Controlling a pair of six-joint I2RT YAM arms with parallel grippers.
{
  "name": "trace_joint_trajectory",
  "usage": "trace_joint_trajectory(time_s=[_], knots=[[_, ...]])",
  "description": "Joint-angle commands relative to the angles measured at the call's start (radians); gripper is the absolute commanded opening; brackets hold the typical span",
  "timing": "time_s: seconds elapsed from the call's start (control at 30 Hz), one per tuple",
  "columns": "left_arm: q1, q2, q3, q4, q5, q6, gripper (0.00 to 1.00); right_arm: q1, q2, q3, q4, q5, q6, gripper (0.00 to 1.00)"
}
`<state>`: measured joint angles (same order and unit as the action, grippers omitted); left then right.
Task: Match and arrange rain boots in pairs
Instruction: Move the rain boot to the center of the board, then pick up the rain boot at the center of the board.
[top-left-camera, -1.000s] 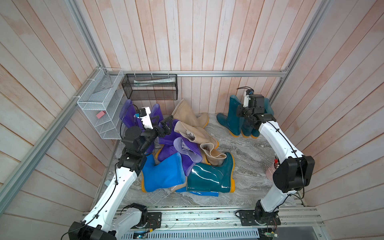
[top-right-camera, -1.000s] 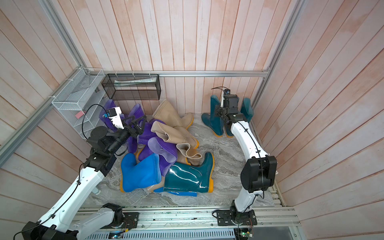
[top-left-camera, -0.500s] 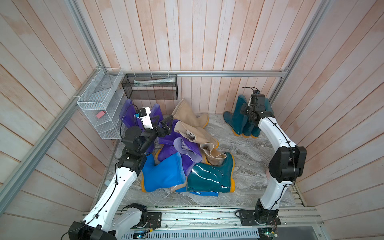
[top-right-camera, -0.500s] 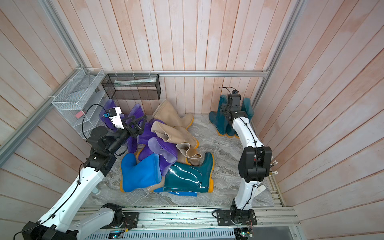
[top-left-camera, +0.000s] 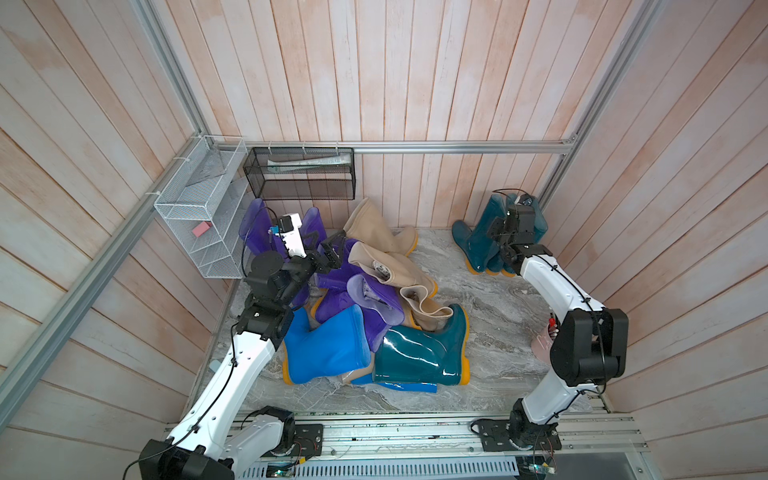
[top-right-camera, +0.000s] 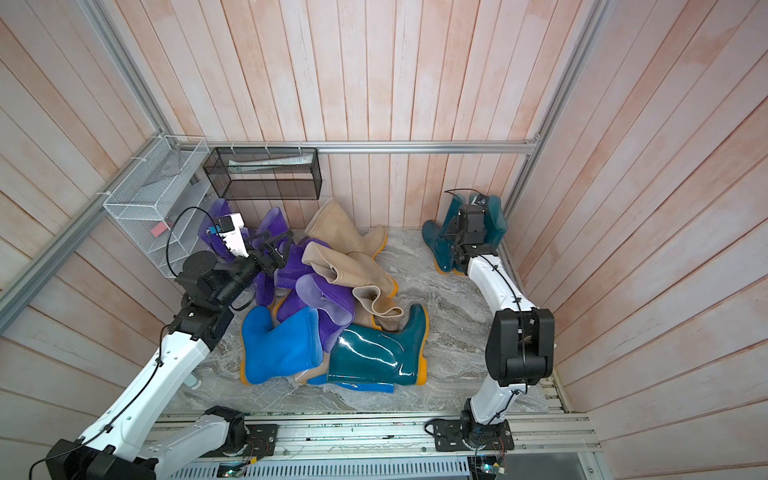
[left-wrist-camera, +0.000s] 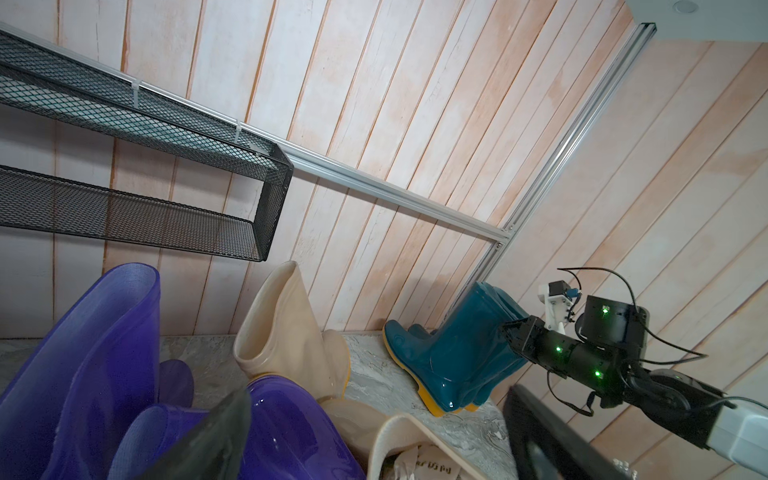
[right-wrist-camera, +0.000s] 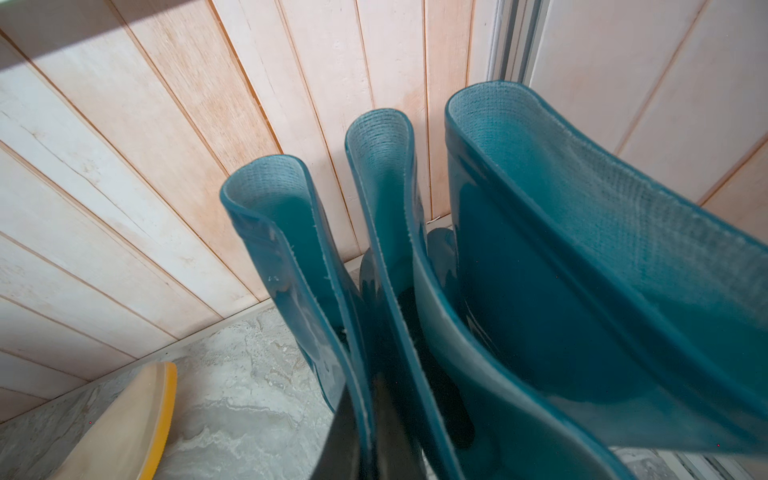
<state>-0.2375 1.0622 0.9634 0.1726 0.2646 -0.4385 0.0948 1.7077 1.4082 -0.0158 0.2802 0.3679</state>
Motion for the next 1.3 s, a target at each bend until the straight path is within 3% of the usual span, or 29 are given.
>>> trace_joint_trajectory(time_s=[0.0,0.1,0.2,0.53,0.73,1.0,1.27], knots=[[0.005,0.001,-0.007,0.019,0.025,-0.006,0.98,0.011,-0.022,-0.006,0.066,0.015,0.026,0.0],[0.006,0.002,-0.006,0.021,0.026,-0.008,0.97,0.018,-0.006,0.028,0.042,-0.022,0.035,0.02],[0.006,-0.001,-0.005,0.018,0.027,-0.006,0.97,0.032,0.002,0.061,0.019,-0.039,0.036,0.18],[0.009,-0.002,-0.004,0.018,0.037,-0.01,0.98,0.05,-0.086,0.063,0.004,-0.02,-0.032,0.4],[0.008,-0.005,-0.006,0.023,0.042,-0.011,0.98,0.051,-0.208,-0.012,0.038,-0.011,-0.09,0.46],[0.008,-0.008,-0.005,0.026,0.047,-0.014,0.98,0.064,-0.363,-0.072,-0.057,0.002,-0.125,0.52],[0.009,-0.016,-0.011,0.038,0.061,-0.028,0.97,0.191,-0.639,-0.26,-0.194,0.052,-0.089,0.53]])
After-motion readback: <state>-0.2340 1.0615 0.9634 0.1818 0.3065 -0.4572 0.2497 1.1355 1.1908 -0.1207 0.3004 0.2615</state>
